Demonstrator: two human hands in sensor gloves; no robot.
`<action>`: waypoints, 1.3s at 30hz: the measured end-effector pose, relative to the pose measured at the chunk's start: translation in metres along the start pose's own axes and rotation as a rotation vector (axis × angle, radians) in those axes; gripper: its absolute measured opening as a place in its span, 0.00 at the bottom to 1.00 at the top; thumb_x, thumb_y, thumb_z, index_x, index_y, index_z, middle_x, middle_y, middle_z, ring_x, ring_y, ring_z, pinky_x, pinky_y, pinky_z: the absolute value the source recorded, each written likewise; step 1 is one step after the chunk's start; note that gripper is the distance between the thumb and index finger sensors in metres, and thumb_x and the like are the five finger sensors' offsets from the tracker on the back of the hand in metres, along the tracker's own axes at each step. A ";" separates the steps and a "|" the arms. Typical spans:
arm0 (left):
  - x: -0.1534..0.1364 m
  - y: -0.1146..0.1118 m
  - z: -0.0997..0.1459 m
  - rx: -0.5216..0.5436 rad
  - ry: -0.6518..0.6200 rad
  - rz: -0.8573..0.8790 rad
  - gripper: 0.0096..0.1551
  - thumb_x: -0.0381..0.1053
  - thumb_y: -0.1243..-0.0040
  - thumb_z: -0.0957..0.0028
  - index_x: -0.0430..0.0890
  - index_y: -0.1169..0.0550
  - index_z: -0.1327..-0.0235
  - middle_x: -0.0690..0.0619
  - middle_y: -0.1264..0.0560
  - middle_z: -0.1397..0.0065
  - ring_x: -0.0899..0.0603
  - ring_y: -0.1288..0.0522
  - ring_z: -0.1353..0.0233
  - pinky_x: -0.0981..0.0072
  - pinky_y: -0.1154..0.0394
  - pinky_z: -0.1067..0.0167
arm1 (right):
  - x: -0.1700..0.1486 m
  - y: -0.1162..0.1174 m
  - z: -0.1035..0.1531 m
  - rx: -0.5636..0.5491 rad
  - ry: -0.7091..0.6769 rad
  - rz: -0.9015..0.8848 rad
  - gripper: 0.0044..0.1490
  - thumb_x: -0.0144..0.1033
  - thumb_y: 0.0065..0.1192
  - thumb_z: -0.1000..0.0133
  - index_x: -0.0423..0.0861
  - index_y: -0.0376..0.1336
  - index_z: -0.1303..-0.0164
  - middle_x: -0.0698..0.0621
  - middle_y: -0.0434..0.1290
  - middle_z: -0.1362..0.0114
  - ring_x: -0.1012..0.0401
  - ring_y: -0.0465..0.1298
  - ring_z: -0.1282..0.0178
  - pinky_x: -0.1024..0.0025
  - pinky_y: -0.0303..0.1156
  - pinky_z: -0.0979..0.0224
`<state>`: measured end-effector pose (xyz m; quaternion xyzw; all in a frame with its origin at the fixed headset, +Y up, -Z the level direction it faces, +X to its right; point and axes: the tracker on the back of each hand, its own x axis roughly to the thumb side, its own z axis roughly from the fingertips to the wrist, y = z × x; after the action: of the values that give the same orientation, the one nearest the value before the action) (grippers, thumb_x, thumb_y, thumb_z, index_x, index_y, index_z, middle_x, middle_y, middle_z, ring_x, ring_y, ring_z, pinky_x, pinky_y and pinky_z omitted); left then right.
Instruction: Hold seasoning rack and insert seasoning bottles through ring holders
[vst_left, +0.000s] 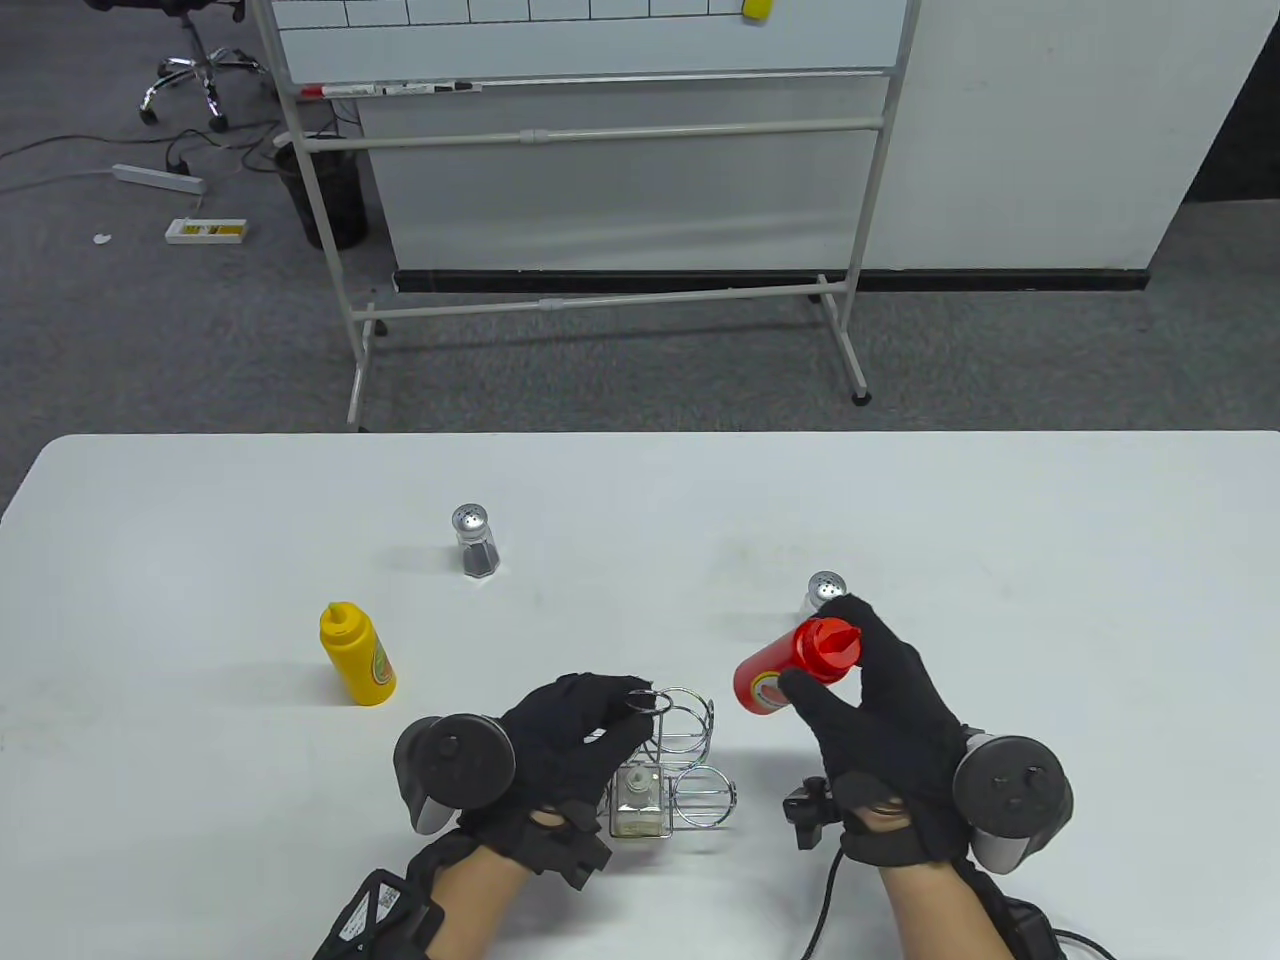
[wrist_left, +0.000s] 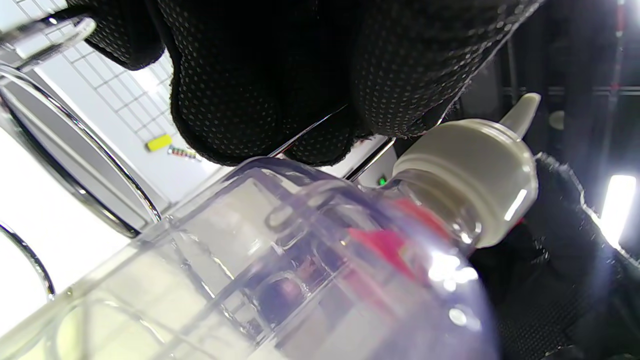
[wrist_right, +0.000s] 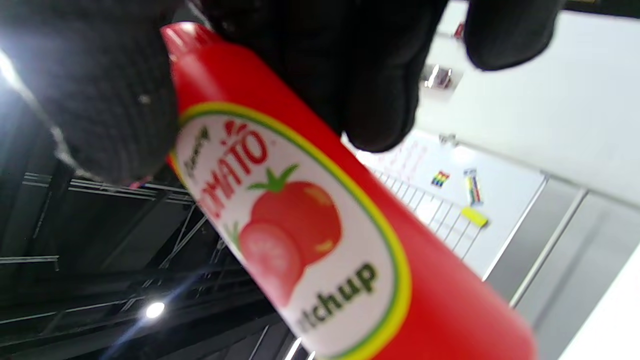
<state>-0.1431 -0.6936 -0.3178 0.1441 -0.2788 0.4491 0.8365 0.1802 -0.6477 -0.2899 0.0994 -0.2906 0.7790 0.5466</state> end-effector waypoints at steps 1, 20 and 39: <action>0.001 -0.001 0.000 -0.006 -0.004 -0.001 0.23 0.55 0.28 0.48 0.47 0.17 0.43 0.48 0.13 0.45 0.40 0.13 0.49 0.34 0.31 0.37 | 0.000 0.004 0.001 0.017 -0.004 -0.010 0.53 0.62 0.81 0.58 0.45 0.67 0.26 0.46 0.78 0.29 0.47 0.78 0.33 0.31 0.61 0.30; 0.008 -0.008 0.001 -0.008 -0.047 0.026 0.23 0.55 0.29 0.48 0.48 0.17 0.42 0.49 0.13 0.45 0.40 0.14 0.49 0.34 0.31 0.37 | -0.028 0.073 0.021 0.433 -0.001 0.278 0.52 0.57 0.79 0.57 0.45 0.66 0.25 0.46 0.78 0.28 0.45 0.76 0.29 0.29 0.59 0.29; 0.008 0.001 0.000 0.019 -0.034 0.016 0.23 0.55 0.28 0.48 0.48 0.17 0.42 0.49 0.13 0.45 0.40 0.13 0.48 0.34 0.31 0.37 | -0.062 0.025 -0.023 0.379 0.384 0.654 0.55 0.45 0.77 0.51 0.47 0.53 0.15 0.39 0.56 0.14 0.34 0.54 0.15 0.24 0.48 0.27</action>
<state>-0.1405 -0.6876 -0.3127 0.1571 -0.2897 0.4558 0.8268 0.1850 -0.6904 -0.3465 -0.0464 -0.0514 0.9554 0.2870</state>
